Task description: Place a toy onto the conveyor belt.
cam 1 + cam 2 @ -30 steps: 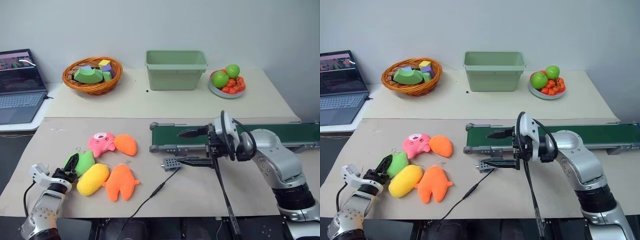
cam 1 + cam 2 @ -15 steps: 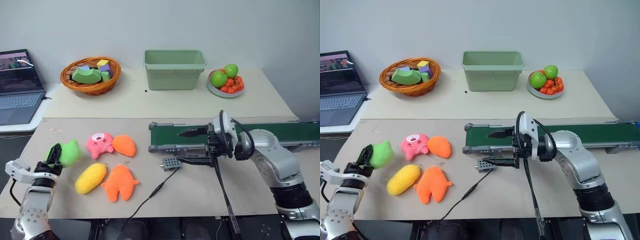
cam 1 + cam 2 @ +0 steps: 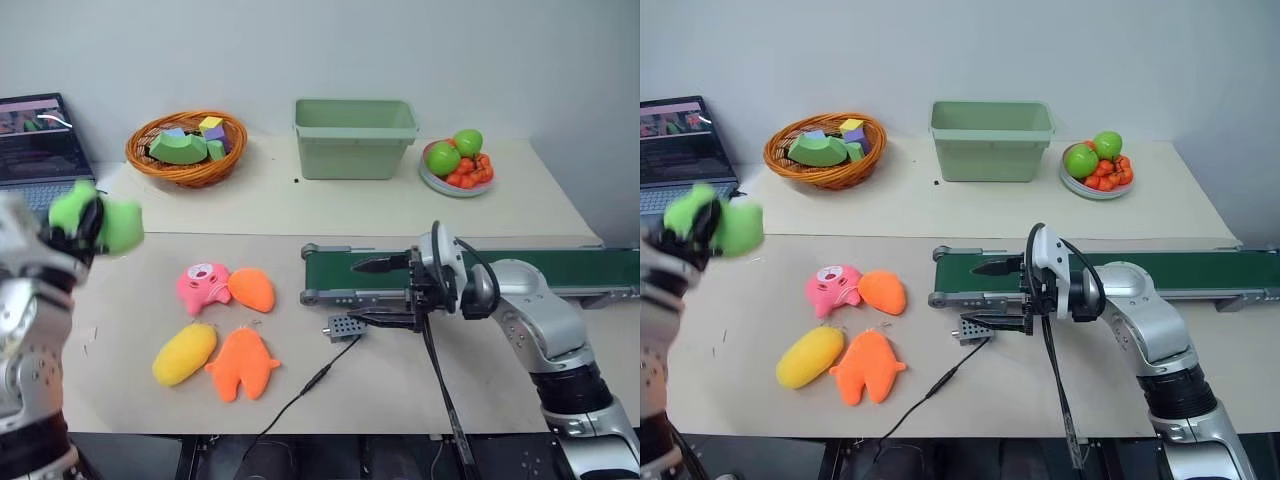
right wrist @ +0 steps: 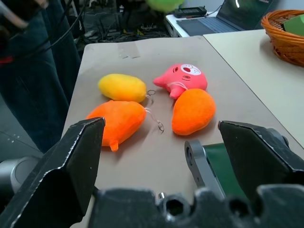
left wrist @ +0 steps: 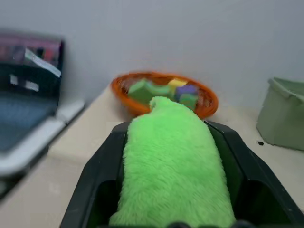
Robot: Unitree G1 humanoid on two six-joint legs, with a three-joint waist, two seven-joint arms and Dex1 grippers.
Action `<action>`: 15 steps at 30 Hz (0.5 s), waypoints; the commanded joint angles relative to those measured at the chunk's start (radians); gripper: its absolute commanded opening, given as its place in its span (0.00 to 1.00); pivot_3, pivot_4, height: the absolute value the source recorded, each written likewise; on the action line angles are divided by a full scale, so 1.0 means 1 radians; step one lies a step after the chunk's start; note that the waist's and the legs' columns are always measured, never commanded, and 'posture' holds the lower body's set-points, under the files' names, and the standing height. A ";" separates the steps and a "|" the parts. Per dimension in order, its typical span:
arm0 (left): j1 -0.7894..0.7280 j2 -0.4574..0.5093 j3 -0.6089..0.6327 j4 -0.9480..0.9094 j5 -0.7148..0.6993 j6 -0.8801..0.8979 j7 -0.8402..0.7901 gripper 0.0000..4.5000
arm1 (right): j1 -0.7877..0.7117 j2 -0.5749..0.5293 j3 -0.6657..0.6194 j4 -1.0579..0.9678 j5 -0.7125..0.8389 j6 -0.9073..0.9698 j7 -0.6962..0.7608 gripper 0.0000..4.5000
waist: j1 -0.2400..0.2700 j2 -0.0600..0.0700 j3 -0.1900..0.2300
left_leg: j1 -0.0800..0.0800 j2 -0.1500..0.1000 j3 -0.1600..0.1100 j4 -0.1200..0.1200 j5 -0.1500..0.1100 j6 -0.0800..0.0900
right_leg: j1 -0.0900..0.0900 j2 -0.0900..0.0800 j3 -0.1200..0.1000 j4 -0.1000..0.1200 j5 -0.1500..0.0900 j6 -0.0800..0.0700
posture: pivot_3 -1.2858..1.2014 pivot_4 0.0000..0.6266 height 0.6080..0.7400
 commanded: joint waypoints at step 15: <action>-0.716 -0.148 -1.363 0.896 1.579 -0.939 0.161 0.51 | 0.125 0.046 -0.094 -0.160 0.007 -0.019 -0.179 1.00 | -0.011 0.001 0.000 | -0.006 0.000 0.002 -0.001 0.001 0.000 | -0.005 0.002 -0.001 0.001 0.001 0.001 | 0.52 0.24 0.91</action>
